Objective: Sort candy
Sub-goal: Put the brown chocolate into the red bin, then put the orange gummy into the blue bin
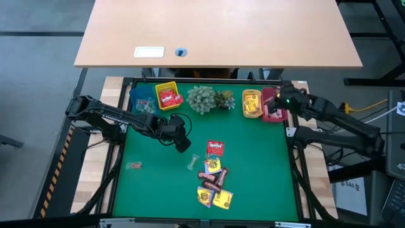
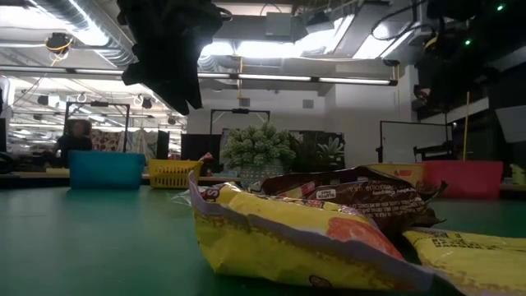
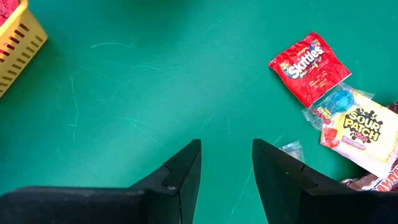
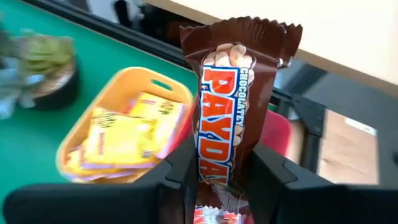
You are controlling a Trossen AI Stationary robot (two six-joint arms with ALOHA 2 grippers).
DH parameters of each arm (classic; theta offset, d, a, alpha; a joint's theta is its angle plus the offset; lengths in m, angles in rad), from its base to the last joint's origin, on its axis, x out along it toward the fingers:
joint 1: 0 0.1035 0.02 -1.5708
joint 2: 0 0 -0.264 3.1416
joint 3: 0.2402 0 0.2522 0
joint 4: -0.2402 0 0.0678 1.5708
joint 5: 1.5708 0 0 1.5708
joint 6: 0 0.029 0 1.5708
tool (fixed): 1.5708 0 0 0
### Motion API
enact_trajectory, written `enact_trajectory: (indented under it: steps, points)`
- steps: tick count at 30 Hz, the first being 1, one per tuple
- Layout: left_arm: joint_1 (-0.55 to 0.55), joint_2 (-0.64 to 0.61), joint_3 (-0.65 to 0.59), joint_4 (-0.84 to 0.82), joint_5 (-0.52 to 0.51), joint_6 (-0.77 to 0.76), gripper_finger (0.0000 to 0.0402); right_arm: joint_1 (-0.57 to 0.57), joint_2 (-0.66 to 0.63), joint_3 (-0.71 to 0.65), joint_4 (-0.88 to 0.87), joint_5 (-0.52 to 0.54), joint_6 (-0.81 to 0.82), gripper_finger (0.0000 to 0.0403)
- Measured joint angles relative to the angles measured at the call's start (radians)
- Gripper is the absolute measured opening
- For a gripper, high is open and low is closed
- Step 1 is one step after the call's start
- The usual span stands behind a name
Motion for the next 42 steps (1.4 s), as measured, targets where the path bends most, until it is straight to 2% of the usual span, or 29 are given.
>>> enact_trajectory:
  steps: [7,15,20,25,30,33,36,42]
  points:
    - [-0.004,0.0,0.0,0.0,0.001,0.0,0.013,-0.145,0.063,0.0,0.0,-0.105,-0.001,0.0104]
    - [-0.044,0.0,0.0,-0.001,0.011,0.0,0.013,-0.217,0.111,0.0,-0.015,-0.15,0.001,0.0107]
    - [-0.078,0.0,0.0,-0.022,0.152,0.0,0.013,-0.234,0.125,0.0,-0.028,-0.232,0.002,0.0148]
    - [-0.147,0.0,0.001,-0.068,0.233,-0.052,0.013,-0.232,0.128,0.0,-0.028,-0.236,0.002,0.0209]
    - [-0.231,0.0,0.001,-0.169,0.328,-0.161,0.013,-0.232,0.127,0.0,-0.028,-0.236,0.002,0.0252]
    - [-0.291,0.0,0.001,-0.257,0.385,-0.213,0.013,-0.232,0.127,0.0,-0.029,-0.236,0.002,0.0265]
    - [-0.358,0.0,0.001,-0.329,0.393,-0.234,0.013,-0.231,0.127,0.0,-0.029,-0.236,0.002,0.0271]
    - [-0.481,0.0,0.001,-0.385,0.38,-0.164,0.013,-0.231,0.127,0.0,-0.029,-0.236,0.002,0.0273]
